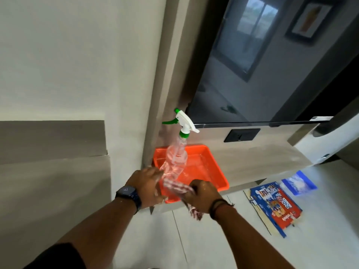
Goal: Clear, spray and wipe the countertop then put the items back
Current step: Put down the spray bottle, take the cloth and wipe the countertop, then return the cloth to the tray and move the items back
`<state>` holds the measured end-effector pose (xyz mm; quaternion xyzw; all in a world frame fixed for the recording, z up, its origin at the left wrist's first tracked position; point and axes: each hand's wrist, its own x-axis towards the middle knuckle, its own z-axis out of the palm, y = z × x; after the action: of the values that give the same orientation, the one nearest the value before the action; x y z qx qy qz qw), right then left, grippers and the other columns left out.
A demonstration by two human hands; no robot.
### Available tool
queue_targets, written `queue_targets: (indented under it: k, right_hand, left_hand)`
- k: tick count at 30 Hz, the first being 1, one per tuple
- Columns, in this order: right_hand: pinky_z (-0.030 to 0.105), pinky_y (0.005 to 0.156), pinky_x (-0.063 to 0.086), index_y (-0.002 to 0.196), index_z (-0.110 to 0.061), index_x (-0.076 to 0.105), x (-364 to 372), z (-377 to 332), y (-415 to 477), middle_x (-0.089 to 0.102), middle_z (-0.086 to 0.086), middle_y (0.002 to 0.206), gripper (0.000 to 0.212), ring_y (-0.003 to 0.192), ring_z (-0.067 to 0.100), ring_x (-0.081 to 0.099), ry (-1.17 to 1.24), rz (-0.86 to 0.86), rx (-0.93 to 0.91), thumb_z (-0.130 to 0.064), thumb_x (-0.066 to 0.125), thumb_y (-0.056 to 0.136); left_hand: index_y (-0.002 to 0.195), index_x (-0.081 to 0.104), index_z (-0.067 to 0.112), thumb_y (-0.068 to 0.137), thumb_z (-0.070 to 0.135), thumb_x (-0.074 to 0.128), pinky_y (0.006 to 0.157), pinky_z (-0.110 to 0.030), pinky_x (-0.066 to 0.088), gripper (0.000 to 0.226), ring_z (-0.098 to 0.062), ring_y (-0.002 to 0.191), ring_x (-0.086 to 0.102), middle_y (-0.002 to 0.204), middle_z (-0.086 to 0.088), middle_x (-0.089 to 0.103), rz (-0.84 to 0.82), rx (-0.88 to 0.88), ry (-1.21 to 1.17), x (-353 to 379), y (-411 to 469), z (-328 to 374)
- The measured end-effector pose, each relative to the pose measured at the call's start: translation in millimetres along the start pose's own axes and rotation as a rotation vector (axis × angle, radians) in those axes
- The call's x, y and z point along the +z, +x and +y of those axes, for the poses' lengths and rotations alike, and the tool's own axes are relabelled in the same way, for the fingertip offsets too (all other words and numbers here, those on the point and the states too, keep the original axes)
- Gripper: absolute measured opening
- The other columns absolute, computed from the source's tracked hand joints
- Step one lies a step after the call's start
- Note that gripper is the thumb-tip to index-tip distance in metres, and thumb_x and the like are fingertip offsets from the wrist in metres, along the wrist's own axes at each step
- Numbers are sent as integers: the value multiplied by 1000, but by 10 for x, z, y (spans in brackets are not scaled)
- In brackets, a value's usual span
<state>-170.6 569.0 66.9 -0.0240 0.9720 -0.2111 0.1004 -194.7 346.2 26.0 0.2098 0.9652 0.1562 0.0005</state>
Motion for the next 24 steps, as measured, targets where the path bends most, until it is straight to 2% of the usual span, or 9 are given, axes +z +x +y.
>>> queue_targets:
  k: [3, 5, 7, 9, 12, 16, 18, 21, 24]
  right_hand:
    - [28, 58, 32, 65, -18, 45, -208, 465, 173, 63, 11, 72, 31, 77, 35, 61, 4, 136, 104, -38, 65, 78]
    - [31, 62, 38, 73, -18, 48, -258, 684, 349, 66, 16, 82, 24, 80, 38, 61, -8, 216, 138, -36, 62, 79]
    - [34, 66, 43, 85, -14, 54, -231, 793, 545, 66, 17, 92, 22, 84, 39, 62, -54, 268, 143, -35, 60, 80]
    - [36, 69, 44, 96, -9, 55, -129, 854, 772, 64, 17, 100, 27, 89, 39, 61, -133, 303, 106, -33, 58, 83]
    - [40, 75, 47, 108, -6, 53, 74, 878, 1099, 58, 16, 110, 35, 98, 38, 60, -269, 302, 38, -33, 55, 86]
    - [42, 84, 48, 119, -10, 49, 465, 981, 1336, 55, 15, 120, 45, 111, 36, 53, -432, 108, 25, -38, 56, 85]
    - [44, 91, 45, 130, -15, 41, 611, 1048, 1353, 50, 15, 129, 64, 120, 35, 47, -462, 78, 12, -54, 54, 81]
    - [51, 114, 17, 151, -30, 3, 657, 1113, 1450, 11, 14, 160, 96, 147, 33, 10, -457, 79, -22, -80, 33, 75]
    - [50, 117, -3, 148, -38, -15, 657, 1163, 1544, -14, 7, 161, 100, 148, 27, -13, -491, 43, -34, -90, 19, 70]
  left_hand:
    - [153, -7, 20, 48, 94, 44, 120, -45, 8, 138, -23, 148, 2, 163, -3, -3, -17, -262, 43, 295, 238, 145]
    - [145, -30, 20, 39, 103, 31, 119, -47, -5, 148, -24, 147, -14, 160, -4, -22, -30, -334, 54, 500, 354, 168]
    - [132, -44, 21, 36, 107, 25, 119, -47, -8, 147, -25, 146, -19, 158, -5, -27, -37, -356, 46, 636, 441, 156]
    - [128, -48, 22, 33, 108, 21, 119, -47, -8, 145, -25, 146, -18, 158, -6, -26, -40, -372, 49, 745, 536, 130]
    - [141, -37, 21, 31, 110, 20, 119, -47, -7, 152, -25, 147, -16, 159, -6, -25, -38, -399, 19, 854, 635, 83]
    - [138, -41, 22, 33, 110, 20, 119, -48, -7, 150, -26, 146, -18, 158, -6, -26, -49, -390, 36, 997, 635, 0]
    - [132, -45, 23, 34, 109, 19, 119, -49, -8, 146, -25, 146, -20, 158, -6, -28, -63, -391, 47, 1041, 607, -17]
    - [130, -47, 24, 35, 109, 19, 119, -49, -10, 144, -25, 146, -21, 157, -5, -30, -59, -380, 53, 1052, 618, -36]
    - [131, -48, 25, 35, 109, 19, 118, -49, -11, 144, -25, 146, -20, 157, -5, -30, -48, -362, 55, 1040, 646, -51]
